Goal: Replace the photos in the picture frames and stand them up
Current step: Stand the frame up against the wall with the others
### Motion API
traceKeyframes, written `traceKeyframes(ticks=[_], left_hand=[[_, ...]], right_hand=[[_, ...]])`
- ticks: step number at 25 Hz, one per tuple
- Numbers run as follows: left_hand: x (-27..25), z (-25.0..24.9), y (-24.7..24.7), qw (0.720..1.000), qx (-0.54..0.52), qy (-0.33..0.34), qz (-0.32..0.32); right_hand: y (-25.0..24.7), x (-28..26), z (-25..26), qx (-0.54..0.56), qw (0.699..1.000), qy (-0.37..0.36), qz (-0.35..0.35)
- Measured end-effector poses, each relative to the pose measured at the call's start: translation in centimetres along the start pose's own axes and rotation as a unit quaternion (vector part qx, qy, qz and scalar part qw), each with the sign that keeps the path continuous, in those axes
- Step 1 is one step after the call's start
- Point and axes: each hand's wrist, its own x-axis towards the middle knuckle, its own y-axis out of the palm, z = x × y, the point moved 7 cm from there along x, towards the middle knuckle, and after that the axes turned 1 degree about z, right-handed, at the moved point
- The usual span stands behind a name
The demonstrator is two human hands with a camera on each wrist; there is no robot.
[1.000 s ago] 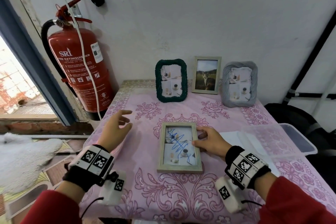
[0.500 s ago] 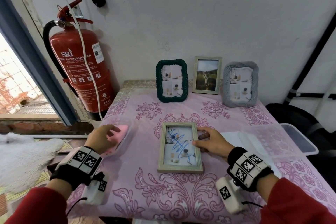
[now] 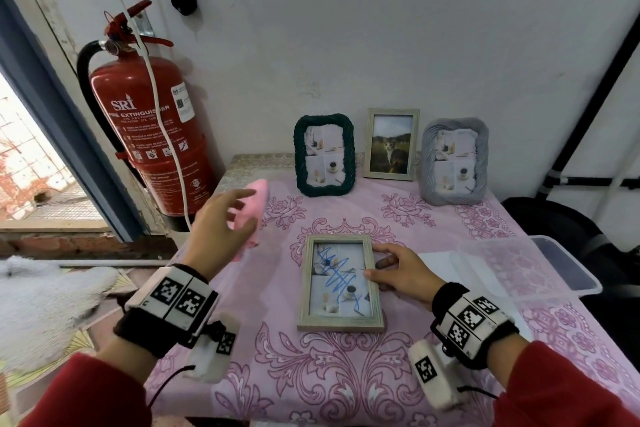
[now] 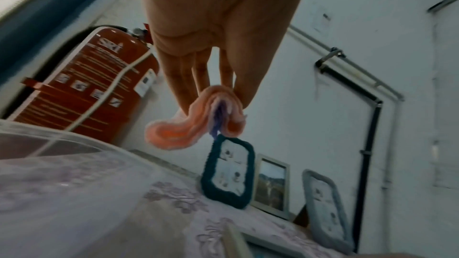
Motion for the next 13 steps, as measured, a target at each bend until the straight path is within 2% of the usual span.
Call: traceKeyframes(ticks=[2,5,13], left_hand=[[-0.3,-2.1,2.2,0.998,-0.037,0.006,0.042],[-1.0,-4.3,5.8,0.994,-0.038,0.015,0.102],[-2.8,-5.4,13.4,0.972,0.005,0.019,0.234]], right_hand=[[0.0,-0.1,0.0,0.009,1.0,-0.001,-0.001],[-0.1,0.0,0.0,0.012,1.0,-0.003,-0.004],[-0.2,0.2,-0.4,0.015,1.0,-0.004,-0.01]])
